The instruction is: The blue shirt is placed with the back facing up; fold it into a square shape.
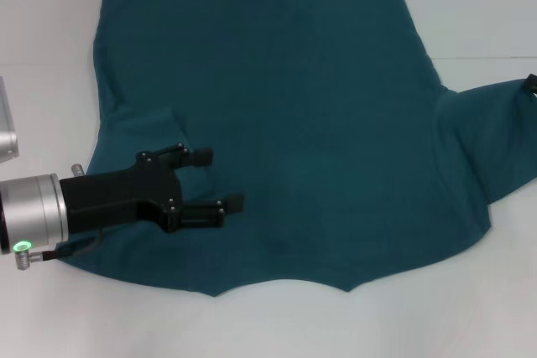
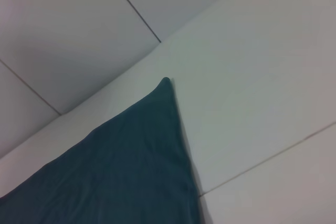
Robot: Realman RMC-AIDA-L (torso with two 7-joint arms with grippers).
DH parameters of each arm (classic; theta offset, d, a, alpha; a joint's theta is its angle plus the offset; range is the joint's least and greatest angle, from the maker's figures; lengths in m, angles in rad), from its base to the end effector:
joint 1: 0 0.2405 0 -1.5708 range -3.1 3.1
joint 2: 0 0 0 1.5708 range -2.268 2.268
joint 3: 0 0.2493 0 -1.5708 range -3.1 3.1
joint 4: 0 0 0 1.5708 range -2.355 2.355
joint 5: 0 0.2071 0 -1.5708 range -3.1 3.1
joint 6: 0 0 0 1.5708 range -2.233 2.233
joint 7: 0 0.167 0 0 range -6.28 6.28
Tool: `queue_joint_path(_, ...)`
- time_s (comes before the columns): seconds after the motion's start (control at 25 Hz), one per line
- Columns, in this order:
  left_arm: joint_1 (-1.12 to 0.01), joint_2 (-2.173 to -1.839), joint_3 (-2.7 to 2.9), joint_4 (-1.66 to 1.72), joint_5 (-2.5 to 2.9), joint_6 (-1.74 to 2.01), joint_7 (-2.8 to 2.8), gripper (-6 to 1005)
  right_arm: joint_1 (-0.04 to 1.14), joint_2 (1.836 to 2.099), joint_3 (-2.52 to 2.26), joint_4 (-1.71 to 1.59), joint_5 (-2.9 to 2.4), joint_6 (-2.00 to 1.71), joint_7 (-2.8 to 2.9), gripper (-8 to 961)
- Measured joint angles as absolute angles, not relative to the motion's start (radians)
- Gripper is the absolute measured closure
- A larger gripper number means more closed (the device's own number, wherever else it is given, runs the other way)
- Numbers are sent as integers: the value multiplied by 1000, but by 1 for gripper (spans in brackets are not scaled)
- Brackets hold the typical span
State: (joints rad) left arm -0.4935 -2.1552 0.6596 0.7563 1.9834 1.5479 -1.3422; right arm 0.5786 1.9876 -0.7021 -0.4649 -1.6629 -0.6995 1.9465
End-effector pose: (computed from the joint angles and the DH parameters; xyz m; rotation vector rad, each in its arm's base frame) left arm -0.2358 0.3309 -0.0219 -2.6618 -0.5466 -0.7485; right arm 0.3419 0.4300 0.0520 -1.5674 1.4650 0.7639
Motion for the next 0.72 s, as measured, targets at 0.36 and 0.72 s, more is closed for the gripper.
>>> queue_joint_path(0.36,-495,-2155,660,756,1983,1548,-1342,49,602,1984,-709,-465,-1664,-695,1884,952)
queue_joint_path(0.72,-495,-2155,659,756,1983,1548,-1342,49,600,1999,-704,-459,-1668,-723,1892,951)
